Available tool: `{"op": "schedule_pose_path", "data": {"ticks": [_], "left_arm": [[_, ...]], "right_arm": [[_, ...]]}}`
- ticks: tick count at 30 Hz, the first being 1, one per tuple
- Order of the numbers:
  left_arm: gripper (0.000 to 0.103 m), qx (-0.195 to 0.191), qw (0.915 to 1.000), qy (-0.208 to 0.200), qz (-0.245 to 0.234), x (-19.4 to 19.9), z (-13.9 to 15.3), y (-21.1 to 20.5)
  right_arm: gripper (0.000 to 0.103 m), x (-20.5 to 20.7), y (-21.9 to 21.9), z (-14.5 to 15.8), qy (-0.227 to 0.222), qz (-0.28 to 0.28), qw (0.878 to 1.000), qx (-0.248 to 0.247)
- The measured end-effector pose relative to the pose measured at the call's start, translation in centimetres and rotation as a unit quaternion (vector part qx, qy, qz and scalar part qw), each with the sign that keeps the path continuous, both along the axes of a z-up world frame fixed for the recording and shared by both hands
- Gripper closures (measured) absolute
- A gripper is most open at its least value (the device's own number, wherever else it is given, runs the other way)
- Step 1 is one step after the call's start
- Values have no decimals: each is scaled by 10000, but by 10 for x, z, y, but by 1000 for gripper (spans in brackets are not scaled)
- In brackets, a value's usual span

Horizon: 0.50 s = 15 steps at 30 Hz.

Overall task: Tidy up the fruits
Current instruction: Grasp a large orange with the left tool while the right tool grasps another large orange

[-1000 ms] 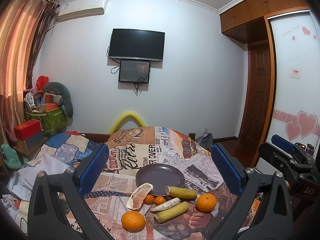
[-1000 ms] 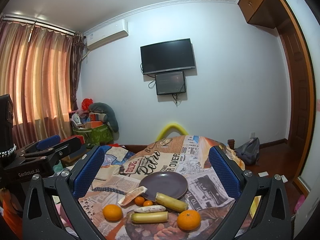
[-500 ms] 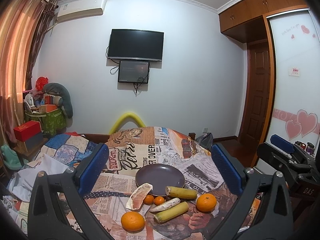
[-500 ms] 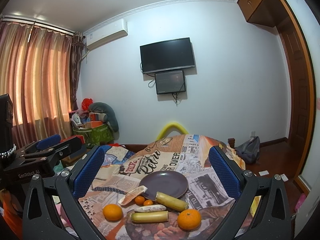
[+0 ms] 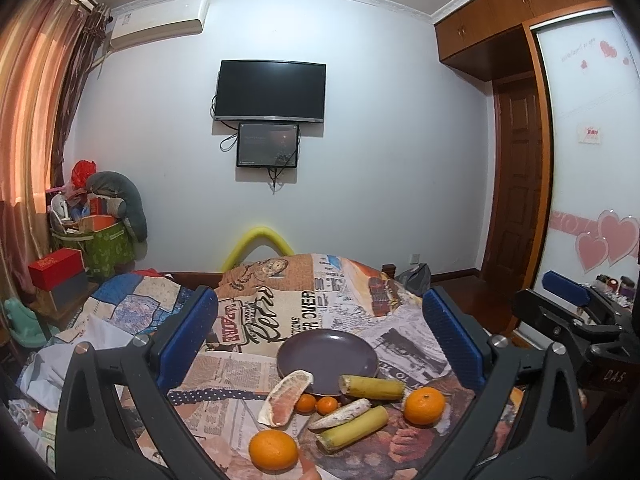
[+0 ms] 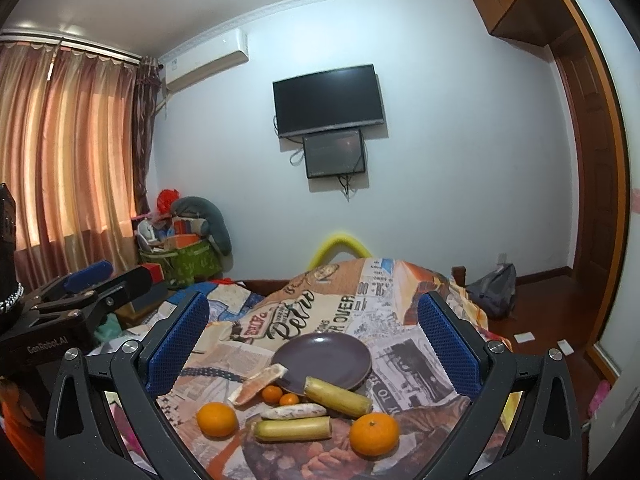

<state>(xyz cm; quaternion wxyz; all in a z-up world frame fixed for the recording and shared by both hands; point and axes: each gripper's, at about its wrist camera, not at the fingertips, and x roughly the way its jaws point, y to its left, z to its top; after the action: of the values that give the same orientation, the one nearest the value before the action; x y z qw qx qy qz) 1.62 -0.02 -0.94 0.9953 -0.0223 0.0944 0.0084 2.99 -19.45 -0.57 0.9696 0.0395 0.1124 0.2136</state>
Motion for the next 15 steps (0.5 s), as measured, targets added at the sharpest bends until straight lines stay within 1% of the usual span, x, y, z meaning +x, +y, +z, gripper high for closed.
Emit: {"op": "schedule_pose_path", "data": {"ticks": [2,4,7,8,9,11,13,15], "left_arm": [[0,-9,10000,80,11,9,-4,3],[0,-29,9996,282,15,23,-11,10],[0,-135,9984,551,66,45,-25,22],[0,-120,9977,665,81,51,-29,25],[0,-137,9969,771,82,59,-35,29],[1,-233,9960,866,64,69,-46,34],[11,-126,9923,1232,63,78,-60,39],[16,-96,9871,1600,-3,88,-77,44]], "right_arm": [[0,11,0,-8,177,-51,9998,-91],[0,20,-2,-16,325,-112,9993,-161],[0,39,-4,-34,711,-177,9968,-311],[0,49,-6,-44,932,-186,9949,-351],[0,52,-6,-46,1002,-193,9941,-359],[0,64,-10,-59,1278,-260,9907,-399],[0,71,-12,-68,1464,-308,9877,-458],[0,77,-15,-79,1665,-342,9839,-555]]}}
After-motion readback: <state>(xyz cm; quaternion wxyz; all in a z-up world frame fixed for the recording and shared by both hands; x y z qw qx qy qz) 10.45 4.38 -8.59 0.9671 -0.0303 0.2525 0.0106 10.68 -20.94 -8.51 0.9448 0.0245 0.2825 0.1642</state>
